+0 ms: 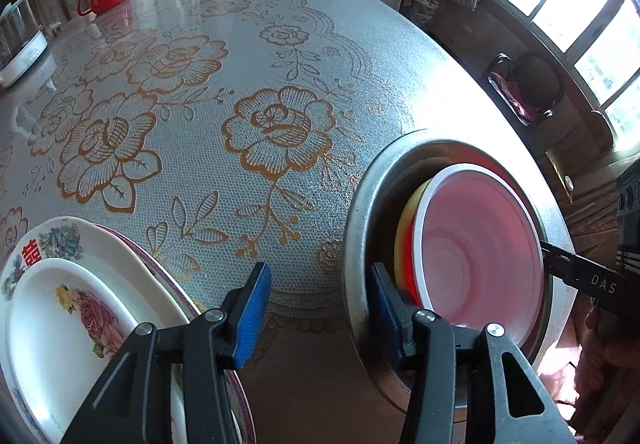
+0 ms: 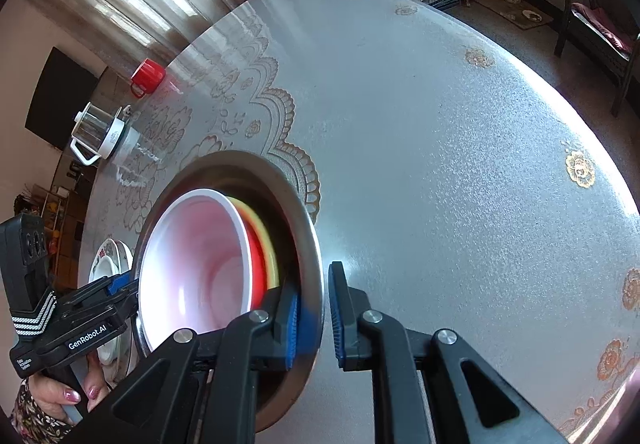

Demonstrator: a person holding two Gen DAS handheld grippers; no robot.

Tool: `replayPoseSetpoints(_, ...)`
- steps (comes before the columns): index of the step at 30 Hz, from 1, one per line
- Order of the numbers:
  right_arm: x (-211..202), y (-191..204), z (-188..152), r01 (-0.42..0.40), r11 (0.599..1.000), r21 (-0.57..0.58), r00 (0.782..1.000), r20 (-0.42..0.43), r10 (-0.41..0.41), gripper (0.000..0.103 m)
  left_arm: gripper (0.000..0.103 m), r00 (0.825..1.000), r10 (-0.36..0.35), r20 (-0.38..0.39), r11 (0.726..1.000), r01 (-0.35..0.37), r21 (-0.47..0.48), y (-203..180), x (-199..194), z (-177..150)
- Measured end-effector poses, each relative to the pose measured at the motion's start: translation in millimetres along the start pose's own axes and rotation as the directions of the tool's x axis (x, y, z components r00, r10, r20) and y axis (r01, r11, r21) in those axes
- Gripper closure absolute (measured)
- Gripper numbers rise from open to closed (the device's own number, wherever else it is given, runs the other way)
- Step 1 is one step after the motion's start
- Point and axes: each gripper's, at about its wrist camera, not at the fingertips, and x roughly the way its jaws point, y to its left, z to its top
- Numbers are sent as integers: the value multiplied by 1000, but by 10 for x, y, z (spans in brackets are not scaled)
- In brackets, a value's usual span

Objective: Organize plates and bowls
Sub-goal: 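Lift the nested steel bowl with both grippers and lower it onto the plate stack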

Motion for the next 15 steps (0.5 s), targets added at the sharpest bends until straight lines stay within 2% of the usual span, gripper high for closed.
replayPoseSetpoints(3,13,-5,0,-6,1000,14,1000,-10,6,86,54,1000,-5,-6,1000,5,12,-26,-9,-9)
replayPoseSetpoints(7,12,-31,-1,-25,1000,16,1000,-16,26,85,75,1000,-30,-5,998,31,52,-113,-28,-35)
replayPoseSetpoints(10,15,-62,-7,-56,998,17,998,-8,56,85,88,1000,-19,14,996,17,88,-225,-47,-54)
replayPoseSetpoints(13,10,-82,-23,-69,998,12,998,4,68,85,88,1000,-12,23,997,10,83,-243,-53,-64)
replayPoseSetpoints(15,6,-43,-17,-70,998,-2,998,-2,70,91,88,1000,-16,20,998,14,66,-234,-58,-64)
